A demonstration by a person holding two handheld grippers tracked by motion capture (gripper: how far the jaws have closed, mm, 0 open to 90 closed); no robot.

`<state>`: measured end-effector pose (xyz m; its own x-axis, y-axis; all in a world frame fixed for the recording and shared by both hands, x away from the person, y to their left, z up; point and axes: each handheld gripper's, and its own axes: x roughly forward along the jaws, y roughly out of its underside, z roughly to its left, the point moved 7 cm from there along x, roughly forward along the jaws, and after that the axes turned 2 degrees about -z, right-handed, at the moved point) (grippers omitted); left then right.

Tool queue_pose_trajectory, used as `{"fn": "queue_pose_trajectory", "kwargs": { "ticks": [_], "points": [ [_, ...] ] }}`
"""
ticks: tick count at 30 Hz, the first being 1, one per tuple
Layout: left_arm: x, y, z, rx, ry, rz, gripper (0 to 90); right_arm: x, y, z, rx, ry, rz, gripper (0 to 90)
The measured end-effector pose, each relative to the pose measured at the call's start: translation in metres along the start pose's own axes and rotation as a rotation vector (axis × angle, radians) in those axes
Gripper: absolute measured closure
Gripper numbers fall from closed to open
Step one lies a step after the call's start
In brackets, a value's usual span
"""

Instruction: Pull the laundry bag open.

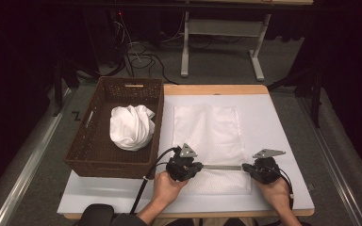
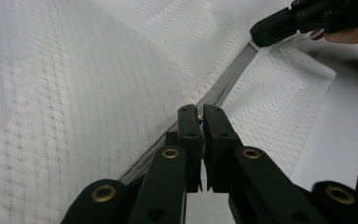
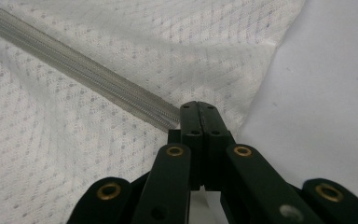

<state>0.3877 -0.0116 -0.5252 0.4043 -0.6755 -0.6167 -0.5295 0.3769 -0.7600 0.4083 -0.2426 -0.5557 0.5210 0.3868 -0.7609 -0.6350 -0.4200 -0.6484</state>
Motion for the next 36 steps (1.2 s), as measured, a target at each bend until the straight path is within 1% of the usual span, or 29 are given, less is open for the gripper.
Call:
{"fn": "queue_pose_trajectory", "kwargs": {
  "ticks": [7, 12, 20, 25, 36],
  "points": [
    [-0.006, 0.005, 0.002, -0.005, -0.011, -0.011, 86.0, 0.0, 0.0, 0.0, 0.001, -0.002, -0.002, 90.0],
    [-0.011, 0.008, 0.006, -0.019, -0.036, -0.025, 86.0, 0.0, 0.0, 0.0, 0.003, -0.003, -0.003, 90.0],
    [-0.016, 0.011, 0.009, -0.016, -0.058, -0.026, 86.0, 0.0, 0.0, 0.0, 0.009, -0.001, -0.003, 90.0],
    [-0.02, 0.014, 0.012, -0.028, -0.068, -0.03, 86.0, 0.0, 0.0, 0.0, 0.012, -0.002, -0.005, 90.0],
    [-0.025, 0.02, 0.016, -0.009, -0.099, -0.02, 86.0, 0.0, 0.0, 0.0, 0.014, -0.003, -0.006, 90.0]
  ]
}}
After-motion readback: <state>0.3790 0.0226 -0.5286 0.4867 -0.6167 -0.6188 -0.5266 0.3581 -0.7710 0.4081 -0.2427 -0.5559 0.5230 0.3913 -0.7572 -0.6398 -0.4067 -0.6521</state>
